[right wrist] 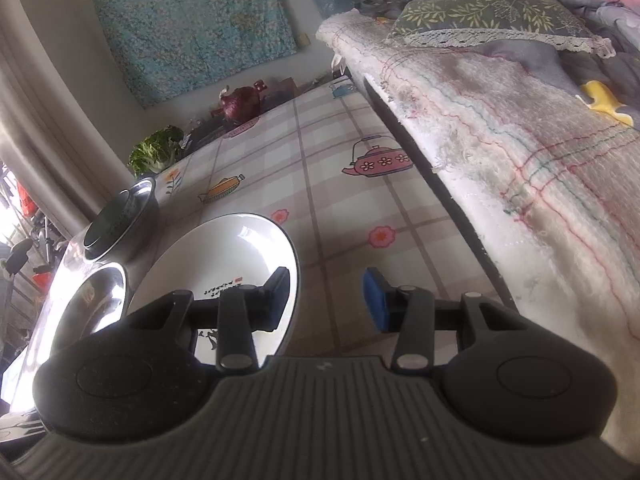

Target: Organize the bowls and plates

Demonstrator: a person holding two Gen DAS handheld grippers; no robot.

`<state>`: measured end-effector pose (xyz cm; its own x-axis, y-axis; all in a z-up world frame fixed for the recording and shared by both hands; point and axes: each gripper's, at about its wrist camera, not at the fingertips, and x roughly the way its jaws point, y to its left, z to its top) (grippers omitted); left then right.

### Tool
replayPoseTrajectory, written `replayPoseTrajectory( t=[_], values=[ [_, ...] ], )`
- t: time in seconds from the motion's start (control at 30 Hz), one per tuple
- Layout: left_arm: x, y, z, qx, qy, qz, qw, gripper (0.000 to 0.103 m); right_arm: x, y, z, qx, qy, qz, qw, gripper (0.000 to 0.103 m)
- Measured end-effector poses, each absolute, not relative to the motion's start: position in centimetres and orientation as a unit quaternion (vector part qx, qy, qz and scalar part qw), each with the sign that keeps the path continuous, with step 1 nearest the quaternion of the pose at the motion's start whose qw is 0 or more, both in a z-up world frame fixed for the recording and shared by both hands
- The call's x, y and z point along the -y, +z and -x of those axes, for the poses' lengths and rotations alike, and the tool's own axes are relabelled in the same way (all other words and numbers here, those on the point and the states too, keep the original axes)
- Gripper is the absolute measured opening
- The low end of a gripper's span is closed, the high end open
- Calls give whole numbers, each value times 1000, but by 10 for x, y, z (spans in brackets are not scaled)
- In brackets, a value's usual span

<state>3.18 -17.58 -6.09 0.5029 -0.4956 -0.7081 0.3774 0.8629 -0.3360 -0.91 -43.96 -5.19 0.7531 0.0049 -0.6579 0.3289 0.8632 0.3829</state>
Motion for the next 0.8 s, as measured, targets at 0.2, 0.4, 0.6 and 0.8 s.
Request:
replayPoseTrajectory(
  t=[0.2, 0.4, 0.6, 0.8],
  values=[
    [180, -64, -37, -439, -241, 70, 863, 34, 433, -65, -17, -360, -67, -237, 900, 37],
    [180, -63, -38, -442, -239, 66, 862, 32, 420, -72, -25, -374, -52, -228, 897, 14],
    [175, -62, -34, -448, -252, 58, 856, 32, 413, -69, -10, -382, -51, -214, 898, 14],
    [159, -60, -23, -448, -278, 56, 848, 32, 400, -65, 18, -393, -51, -207, 894, 15]
  ],
)
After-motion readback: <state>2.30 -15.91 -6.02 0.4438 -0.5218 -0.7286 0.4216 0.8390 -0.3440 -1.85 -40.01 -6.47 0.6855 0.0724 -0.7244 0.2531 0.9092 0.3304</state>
